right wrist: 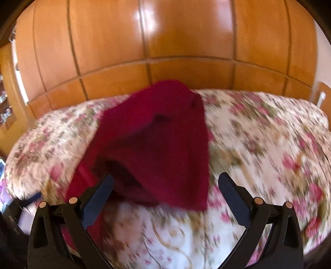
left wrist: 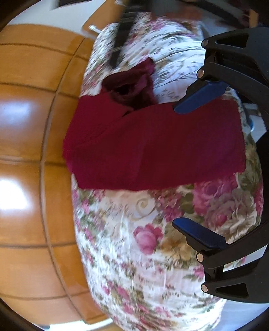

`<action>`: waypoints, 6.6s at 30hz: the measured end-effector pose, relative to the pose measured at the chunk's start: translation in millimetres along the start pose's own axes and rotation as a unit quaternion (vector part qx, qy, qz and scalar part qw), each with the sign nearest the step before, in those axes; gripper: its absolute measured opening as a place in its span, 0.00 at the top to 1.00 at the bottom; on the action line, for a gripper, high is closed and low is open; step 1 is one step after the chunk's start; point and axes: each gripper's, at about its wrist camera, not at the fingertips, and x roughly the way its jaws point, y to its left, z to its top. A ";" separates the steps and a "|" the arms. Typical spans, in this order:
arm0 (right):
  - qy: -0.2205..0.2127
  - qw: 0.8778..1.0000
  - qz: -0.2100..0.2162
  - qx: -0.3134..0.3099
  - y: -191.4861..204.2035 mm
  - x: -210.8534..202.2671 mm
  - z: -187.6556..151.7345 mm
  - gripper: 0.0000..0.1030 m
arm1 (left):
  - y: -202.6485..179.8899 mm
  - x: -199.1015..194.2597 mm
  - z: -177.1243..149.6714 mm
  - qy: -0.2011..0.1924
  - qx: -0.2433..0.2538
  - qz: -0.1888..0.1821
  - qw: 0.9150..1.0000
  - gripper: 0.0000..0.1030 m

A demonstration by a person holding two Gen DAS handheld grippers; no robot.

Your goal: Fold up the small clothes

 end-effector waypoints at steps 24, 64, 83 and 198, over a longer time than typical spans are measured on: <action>0.001 0.985 -0.007 0.170 -139.5 52.7 104.8 0.93 | 126.4 -9.9 60.3 -0.045 -0.187 -0.067 0.979 0.89; 0.178 0.967 0.128 0.131 -99.0 107.4 3.5 0.81 | 44.0 115.6 70.9 0.104 -0.199 -0.201 0.953 0.76; 0.129 0.986 0.021 0.102 -161.2 11.2 -4.9 0.93 | 110.4 -9.2 69.0 0.081 -0.178 -0.186 0.963 0.90; 0.112 0.991 -0.013 -0.070 16.6 106.7 -41.3 0.12 | 381.6 -56.9 157.3 -0.061 -0.281 0.026 0.957 0.96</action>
